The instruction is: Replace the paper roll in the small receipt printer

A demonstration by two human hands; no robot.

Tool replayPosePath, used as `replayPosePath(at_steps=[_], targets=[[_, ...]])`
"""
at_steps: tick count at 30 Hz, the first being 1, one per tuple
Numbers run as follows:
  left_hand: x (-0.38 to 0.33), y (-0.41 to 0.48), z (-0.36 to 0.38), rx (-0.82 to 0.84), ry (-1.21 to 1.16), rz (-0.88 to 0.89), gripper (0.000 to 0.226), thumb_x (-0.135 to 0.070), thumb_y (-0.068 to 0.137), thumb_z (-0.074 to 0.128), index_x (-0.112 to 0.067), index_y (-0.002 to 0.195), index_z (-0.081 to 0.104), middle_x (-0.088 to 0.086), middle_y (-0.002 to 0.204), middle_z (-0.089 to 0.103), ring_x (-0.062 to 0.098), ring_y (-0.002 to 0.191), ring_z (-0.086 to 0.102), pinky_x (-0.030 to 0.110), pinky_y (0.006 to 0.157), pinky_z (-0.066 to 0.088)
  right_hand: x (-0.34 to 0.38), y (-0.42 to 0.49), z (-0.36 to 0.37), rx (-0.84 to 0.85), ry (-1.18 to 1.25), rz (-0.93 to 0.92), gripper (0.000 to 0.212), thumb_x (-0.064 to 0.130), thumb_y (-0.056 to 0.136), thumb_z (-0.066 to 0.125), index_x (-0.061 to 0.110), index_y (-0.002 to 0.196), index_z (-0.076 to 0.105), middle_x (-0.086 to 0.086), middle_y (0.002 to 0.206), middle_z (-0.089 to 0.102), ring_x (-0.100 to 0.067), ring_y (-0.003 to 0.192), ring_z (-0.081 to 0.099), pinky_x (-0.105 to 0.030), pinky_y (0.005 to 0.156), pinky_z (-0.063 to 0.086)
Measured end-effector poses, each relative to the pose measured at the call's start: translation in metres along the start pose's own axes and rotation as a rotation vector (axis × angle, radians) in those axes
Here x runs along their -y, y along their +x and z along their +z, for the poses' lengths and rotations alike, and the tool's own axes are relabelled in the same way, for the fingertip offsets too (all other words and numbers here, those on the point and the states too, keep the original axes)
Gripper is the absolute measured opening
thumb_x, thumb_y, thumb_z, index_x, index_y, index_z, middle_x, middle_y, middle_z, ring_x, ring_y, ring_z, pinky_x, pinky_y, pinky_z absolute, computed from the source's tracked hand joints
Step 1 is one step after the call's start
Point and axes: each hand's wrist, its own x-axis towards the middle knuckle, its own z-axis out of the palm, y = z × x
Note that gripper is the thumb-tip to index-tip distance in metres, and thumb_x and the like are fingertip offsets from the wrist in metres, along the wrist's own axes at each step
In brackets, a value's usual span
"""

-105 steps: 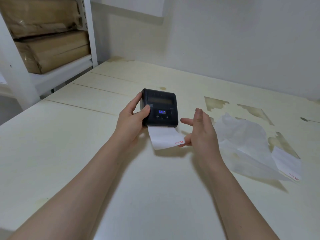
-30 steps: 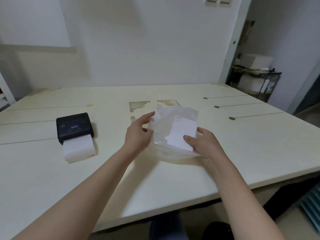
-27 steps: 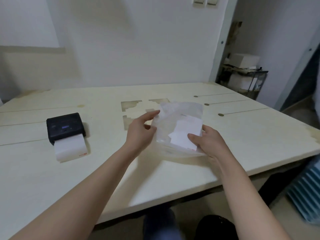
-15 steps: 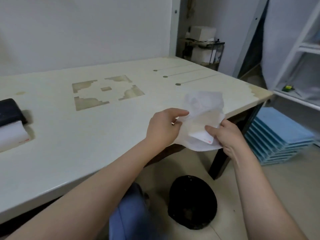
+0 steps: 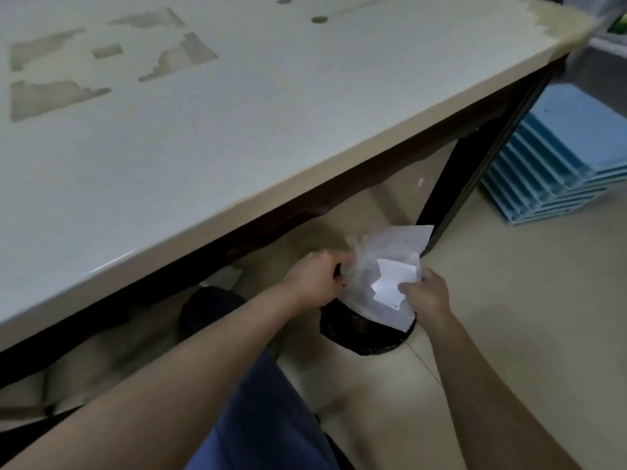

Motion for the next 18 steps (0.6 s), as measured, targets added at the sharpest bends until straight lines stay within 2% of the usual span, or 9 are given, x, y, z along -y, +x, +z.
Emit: replayPosePath(at_steps=[3, 6, 7, 8, 9, 11, 14, 18], targets=[[0.025, 0.010, 0.018, 0.067, -0.038, -0.042, 0.047, -0.014, 0.094, 0.056, -0.019, 0.141, 0.049, 0.004, 0.140, 0.056, 0.018, 0.127, 0.053, 0.013, 0.092, 0.035, -0.026, 0.015, 0.026, -0.034, -0.119, 0.061, 0.018, 0.003, 0.086, 0.050, -0.001, 0.100, 0.062, -0.011, 0.087, 0.060, -0.029, 0.081, 0.057, -0.029, 0.067, 0.042], [0.049, 0.015, 0.031, 0.087, -0.021, -0.078, 0.048, -0.019, 0.094, 0.057, -0.018, 0.141, 0.049, 0.005, 0.141, 0.055, 0.018, 0.127, 0.053, 0.014, 0.092, 0.034, -0.044, 0.031, 0.050, -0.064, -0.177, 0.208, 0.028, 0.010, 0.095, 0.050, -0.005, 0.117, 0.061, -0.021, 0.108, 0.066, -0.035, 0.094, 0.062, -0.030, 0.069, 0.040], [0.057, 0.017, 0.034, 0.082, -0.008, -0.080, 0.047, -0.019, 0.094, 0.058, -0.019, 0.140, 0.051, 0.005, 0.138, 0.058, 0.019, 0.124, 0.055, 0.015, 0.091, 0.035, -0.049, 0.036, 0.057, -0.058, -0.170, 0.257, 0.026, 0.008, 0.095, 0.051, -0.004, 0.116, 0.061, -0.023, 0.115, 0.066, -0.035, 0.097, 0.064, -0.032, 0.069, 0.042], [0.064, 0.018, 0.036, 0.085, 0.000, -0.083, 0.046, -0.020, 0.093, 0.058, -0.020, 0.139, 0.053, 0.006, 0.134, 0.060, 0.020, 0.120, 0.057, 0.016, 0.090, 0.038, -0.054, 0.042, 0.063, -0.022, -0.132, 0.293, 0.018, 0.003, 0.093, 0.052, -0.001, 0.107, 0.063, -0.024, 0.115, 0.065, -0.034, 0.091, 0.065, -0.034, 0.070, 0.047], [0.070, 0.019, 0.038, 0.079, 0.005, -0.084, 0.046, -0.021, 0.092, 0.058, -0.021, 0.138, 0.054, 0.006, 0.131, 0.061, 0.020, 0.117, 0.059, 0.019, 0.089, 0.042, -0.061, 0.048, 0.068, 0.017, -0.077, 0.311, 0.011, -0.001, 0.091, 0.052, 0.005, 0.091, 0.061, -0.025, 0.110, 0.064, -0.029, 0.079, 0.063, -0.036, 0.074, 0.053], [0.081, 0.020, 0.041, 0.072, 0.013, -0.101, 0.045, -0.023, 0.092, 0.059, -0.024, 0.136, 0.055, 0.005, 0.128, 0.062, 0.020, 0.113, 0.060, 0.025, 0.091, 0.047, -0.073, 0.058, 0.078, 0.092, -0.084, 0.349, 0.030, -0.004, 0.091, 0.051, 0.016, 0.069, 0.048, -0.015, 0.088, 0.058, -0.017, 0.063, 0.053, -0.039, 0.083, 0.054], [0.087, 0.017, 0.042, 0.065, 0.042, -0.132, 0.043, -0.027, 0.092, 0.058, -0.027, 0.134, 0.056, 0.002, 0.124, 0.063, 0.021, 0.112, 0.060, 0.036, 0.094, 0.050, -0.080, 0.056, 0.090, 0.157, -0.195, 0.354, 0.038, 0.002, 0.095, 0.052, 0.020, 0.063, 0.041, -0.003, 0.066, 0.043, -0.013, 0.056, 0.041, -0.034, 0.076, 0.044], [0.087, 0.012, 0.038, 0.049, 0.029, -0.128, 0.043, -0.027, 0.090, 0.056, -0.029, 0.133, 0.057, 0.002, 0.126, 0.062, 0.024, 0.116, 0.058, 0.043, 0.097, 0.047, -0.074, 0.049, 0.090, 0.087, -0.341, 0.311, 0.031, 0.019, 0.097, 0.054, 0.010, 0.069, 0.045, -0.011, 0.058, 0.039, -0.023, 0.051, 0.037, -0.037, 0.060, 0.034]])
